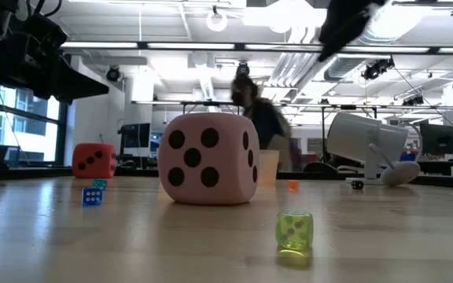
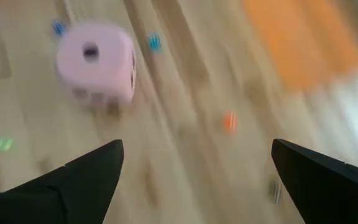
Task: Pick & Place Dice
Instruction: Put the large purple die into the orange bin
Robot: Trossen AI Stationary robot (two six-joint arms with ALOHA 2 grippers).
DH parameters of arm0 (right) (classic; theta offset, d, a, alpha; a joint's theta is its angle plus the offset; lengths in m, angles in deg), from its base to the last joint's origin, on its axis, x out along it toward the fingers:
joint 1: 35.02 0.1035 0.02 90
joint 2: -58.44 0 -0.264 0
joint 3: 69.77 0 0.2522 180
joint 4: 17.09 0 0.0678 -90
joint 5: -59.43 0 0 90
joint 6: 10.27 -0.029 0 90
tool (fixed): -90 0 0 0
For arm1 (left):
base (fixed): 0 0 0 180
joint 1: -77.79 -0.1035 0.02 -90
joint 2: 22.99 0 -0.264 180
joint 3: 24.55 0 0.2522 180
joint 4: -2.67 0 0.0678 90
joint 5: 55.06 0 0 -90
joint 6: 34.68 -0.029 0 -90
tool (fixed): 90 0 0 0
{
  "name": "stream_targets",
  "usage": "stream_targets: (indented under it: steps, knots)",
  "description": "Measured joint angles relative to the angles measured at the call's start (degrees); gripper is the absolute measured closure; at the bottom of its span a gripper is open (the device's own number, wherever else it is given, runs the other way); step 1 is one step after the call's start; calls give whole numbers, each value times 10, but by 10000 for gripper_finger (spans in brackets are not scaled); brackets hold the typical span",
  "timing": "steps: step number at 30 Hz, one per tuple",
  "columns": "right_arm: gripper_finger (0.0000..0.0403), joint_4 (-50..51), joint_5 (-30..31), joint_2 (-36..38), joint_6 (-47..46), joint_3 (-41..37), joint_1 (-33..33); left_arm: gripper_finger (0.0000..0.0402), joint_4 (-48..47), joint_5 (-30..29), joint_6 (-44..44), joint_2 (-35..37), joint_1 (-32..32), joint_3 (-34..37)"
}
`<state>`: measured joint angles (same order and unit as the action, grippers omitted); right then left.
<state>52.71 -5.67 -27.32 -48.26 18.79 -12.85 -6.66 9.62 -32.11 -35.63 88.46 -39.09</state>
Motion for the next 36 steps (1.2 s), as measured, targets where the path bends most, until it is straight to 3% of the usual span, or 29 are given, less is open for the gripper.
stream_targets:
  steps: [5,10,13,23,33,36]
  knots:
    - [4,132,-92,-28,-256,67,30,401,0,0,0,0,0,0]
    - [4,226,-193,-29,-443,66,57,401,0,0,0,0,0,0]
    - [4,287,-213,-31,-528,67,74,401,0,0,0,0,0,0]
    - [4,308,-220,-33,-623,24,138,401,0,0,0,0,0,0]
    - [4,210,-267,-25,-609,-53,140,401,0,0,0,0,0,0]
    - [4,220,-267,-25,-608,-67,146,401,0,0,0,0,0,0]
